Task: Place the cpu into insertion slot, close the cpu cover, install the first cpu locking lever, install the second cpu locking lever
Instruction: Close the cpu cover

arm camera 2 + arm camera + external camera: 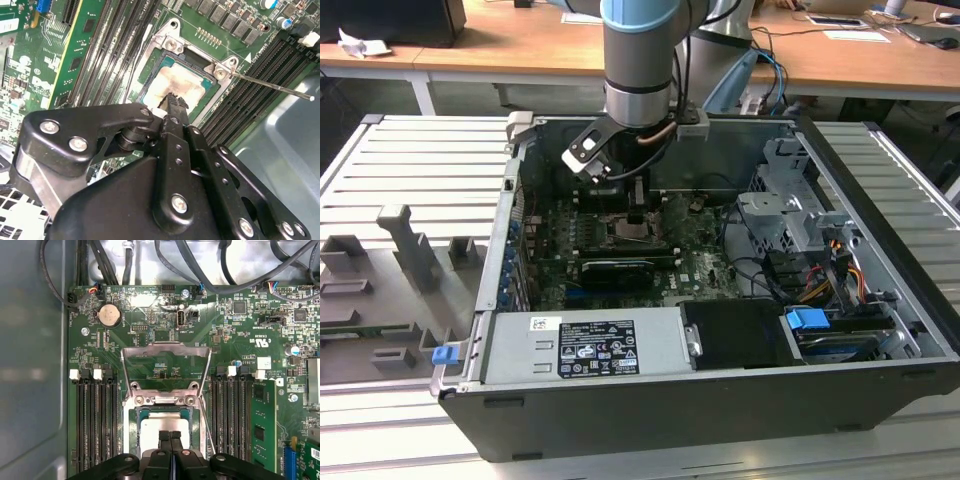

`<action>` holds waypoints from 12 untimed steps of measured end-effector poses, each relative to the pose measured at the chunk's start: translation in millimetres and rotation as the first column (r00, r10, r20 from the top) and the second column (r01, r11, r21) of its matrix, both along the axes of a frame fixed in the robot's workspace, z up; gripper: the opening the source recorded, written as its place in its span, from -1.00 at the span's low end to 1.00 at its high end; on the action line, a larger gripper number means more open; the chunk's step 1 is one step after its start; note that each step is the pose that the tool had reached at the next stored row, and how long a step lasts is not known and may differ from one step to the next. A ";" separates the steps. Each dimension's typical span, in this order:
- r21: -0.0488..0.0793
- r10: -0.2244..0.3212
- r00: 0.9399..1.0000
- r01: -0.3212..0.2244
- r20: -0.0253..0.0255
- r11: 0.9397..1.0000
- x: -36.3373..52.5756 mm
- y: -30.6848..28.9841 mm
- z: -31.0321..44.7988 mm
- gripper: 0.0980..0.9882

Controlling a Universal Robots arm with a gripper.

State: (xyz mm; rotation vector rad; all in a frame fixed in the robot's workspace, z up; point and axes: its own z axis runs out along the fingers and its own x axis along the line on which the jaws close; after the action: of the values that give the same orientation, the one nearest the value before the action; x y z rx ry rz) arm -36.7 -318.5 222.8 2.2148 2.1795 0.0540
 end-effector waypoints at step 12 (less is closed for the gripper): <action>0.000 0.000 1.000 0.000 0.000 1.000 0.9 1.3 8.3 -0.98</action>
State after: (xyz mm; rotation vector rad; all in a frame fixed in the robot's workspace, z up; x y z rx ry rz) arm -35.9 -317.2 231.1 2.2147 2.1792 0.0534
